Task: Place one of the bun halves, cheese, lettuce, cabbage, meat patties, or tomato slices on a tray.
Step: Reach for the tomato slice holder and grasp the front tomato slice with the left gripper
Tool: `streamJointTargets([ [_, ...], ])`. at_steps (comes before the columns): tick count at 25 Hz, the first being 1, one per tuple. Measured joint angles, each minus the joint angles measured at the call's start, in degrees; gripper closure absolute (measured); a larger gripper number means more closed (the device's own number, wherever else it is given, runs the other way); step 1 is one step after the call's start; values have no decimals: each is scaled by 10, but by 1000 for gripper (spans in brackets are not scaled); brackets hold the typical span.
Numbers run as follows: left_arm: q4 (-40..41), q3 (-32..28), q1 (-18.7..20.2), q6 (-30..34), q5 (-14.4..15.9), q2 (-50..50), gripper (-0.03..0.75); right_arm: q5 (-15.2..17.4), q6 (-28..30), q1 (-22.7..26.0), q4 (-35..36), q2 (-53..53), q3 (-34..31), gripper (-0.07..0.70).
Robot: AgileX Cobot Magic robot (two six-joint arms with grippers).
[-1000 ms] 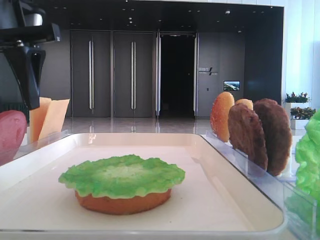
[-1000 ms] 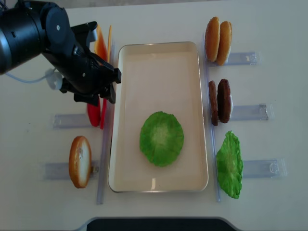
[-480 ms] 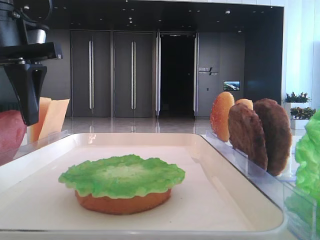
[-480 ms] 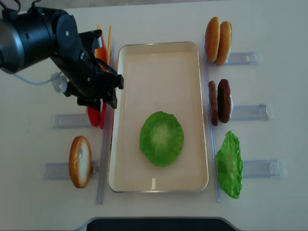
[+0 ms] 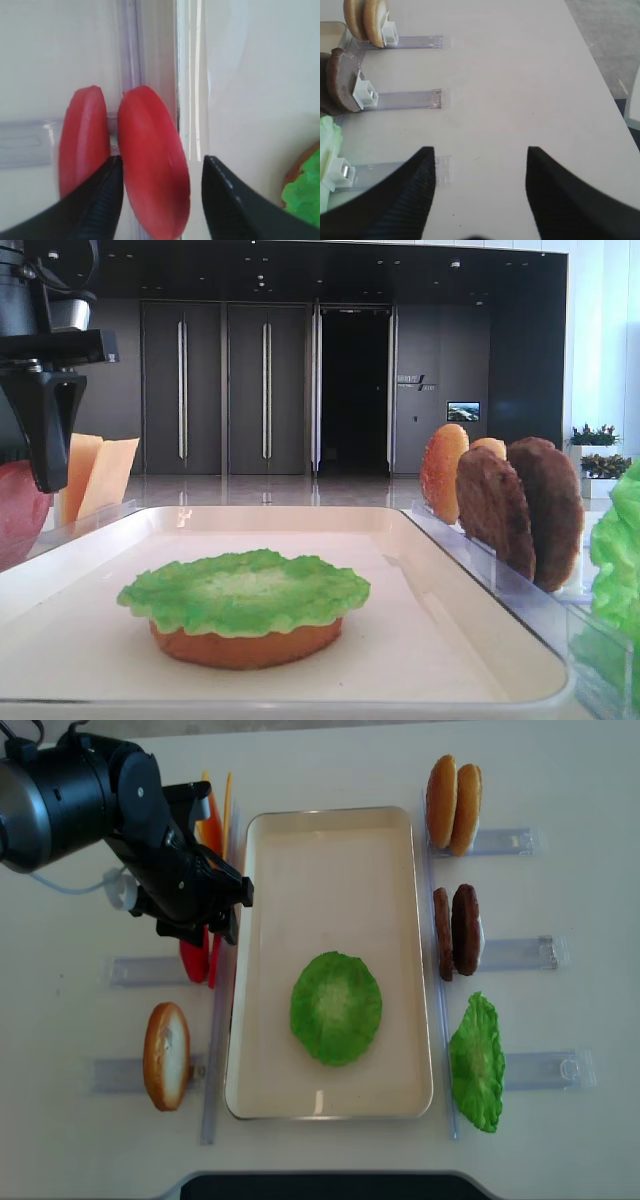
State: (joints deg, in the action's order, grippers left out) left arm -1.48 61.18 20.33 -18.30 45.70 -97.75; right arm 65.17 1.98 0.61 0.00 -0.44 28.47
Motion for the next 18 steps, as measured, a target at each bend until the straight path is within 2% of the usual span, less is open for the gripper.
streamJointTargets([
  [18,-4,0,0,22,9,-36,350,0,0,0,0,0,0,218],
])
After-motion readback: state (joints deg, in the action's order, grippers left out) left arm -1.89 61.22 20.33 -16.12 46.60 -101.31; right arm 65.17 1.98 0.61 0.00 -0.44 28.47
